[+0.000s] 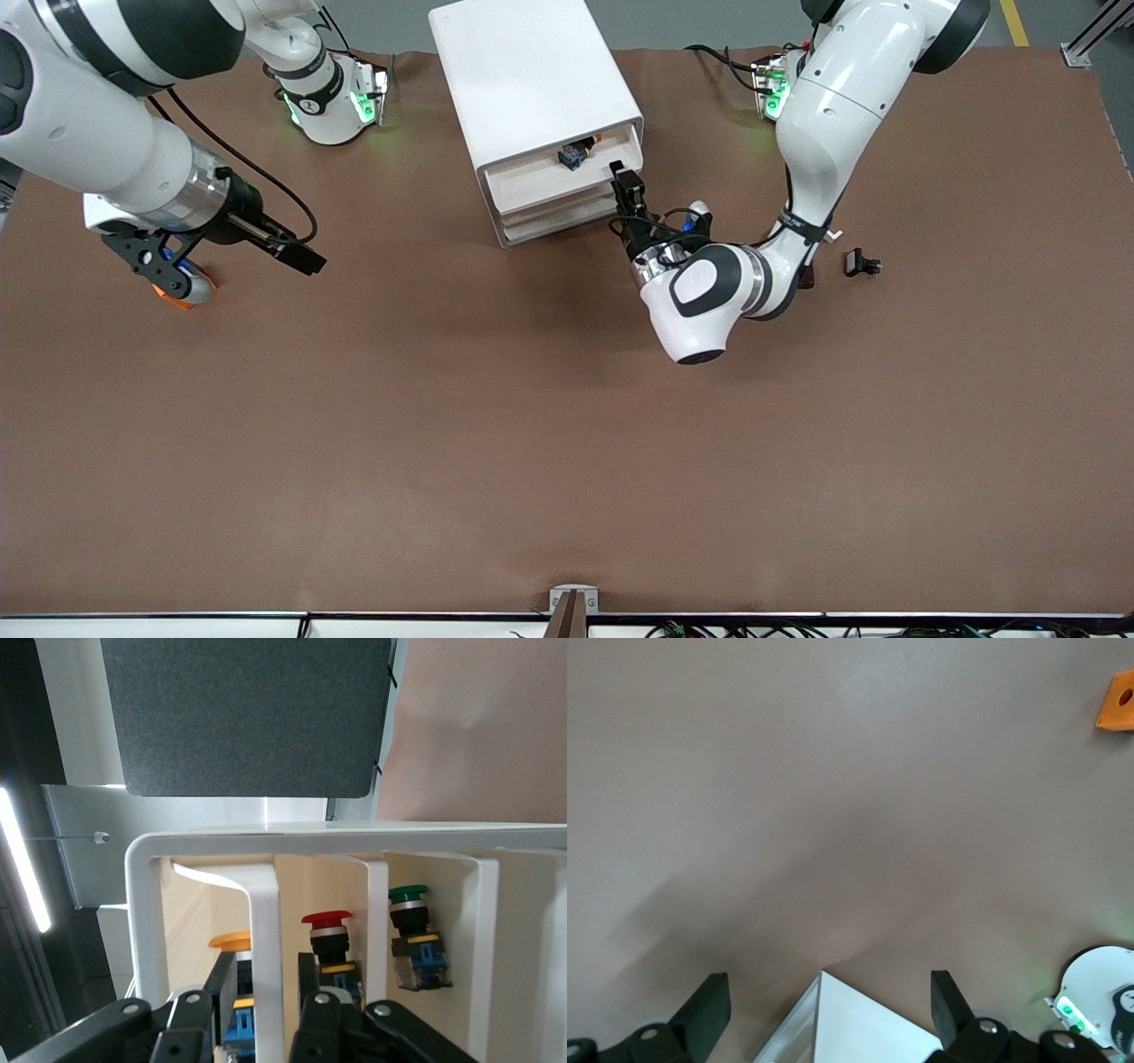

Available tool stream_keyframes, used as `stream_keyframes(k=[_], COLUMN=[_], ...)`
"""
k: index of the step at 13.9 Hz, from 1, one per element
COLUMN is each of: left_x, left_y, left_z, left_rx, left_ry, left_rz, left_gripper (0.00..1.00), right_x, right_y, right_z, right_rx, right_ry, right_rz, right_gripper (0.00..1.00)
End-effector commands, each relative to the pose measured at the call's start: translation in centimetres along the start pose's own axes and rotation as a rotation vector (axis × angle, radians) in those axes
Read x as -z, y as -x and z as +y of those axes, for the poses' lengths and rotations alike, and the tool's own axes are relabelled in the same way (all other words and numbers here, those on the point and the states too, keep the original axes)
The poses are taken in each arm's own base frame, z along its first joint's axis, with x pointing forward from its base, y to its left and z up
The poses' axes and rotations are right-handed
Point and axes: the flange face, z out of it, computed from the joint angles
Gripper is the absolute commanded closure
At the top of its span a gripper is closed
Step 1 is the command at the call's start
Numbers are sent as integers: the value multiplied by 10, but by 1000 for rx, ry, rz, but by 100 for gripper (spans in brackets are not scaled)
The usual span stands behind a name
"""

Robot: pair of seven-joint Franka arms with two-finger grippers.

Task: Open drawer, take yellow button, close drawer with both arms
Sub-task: 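Reach the right gripper into the open drawer toward the buttons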

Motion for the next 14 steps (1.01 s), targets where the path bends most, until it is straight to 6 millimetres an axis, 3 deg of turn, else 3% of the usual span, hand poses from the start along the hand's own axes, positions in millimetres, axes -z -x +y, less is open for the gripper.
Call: stream_keyframes(k=[1, 4, 7, 10, 14], left_x=[-5, 10, 38, 67, 86], left_y=[1, -7, -22, -28, -39], left_z=[0, 2, 1, -3, -5], left_rx=[-2, -2, -5, -24, -28], left_ry=[0, 5, 13, 34, 43], left_rz=[13, -13, -66, -114, -148], left_gripper=[92, 97, 97, 96, 96], right_x=[-3, -6, -8, -18, -27], right_y=[12, 15, 19, 38, 57], right_z=[-14, -19, -23, -43, -66], right_rx=[-37, -41, -53, -79, -113], right_ry=[-16, -16, -14, -18, -39], right_rz=[4, 8, 10, 22, 36], right_gripper=[0, 0, 0, 0, 0])
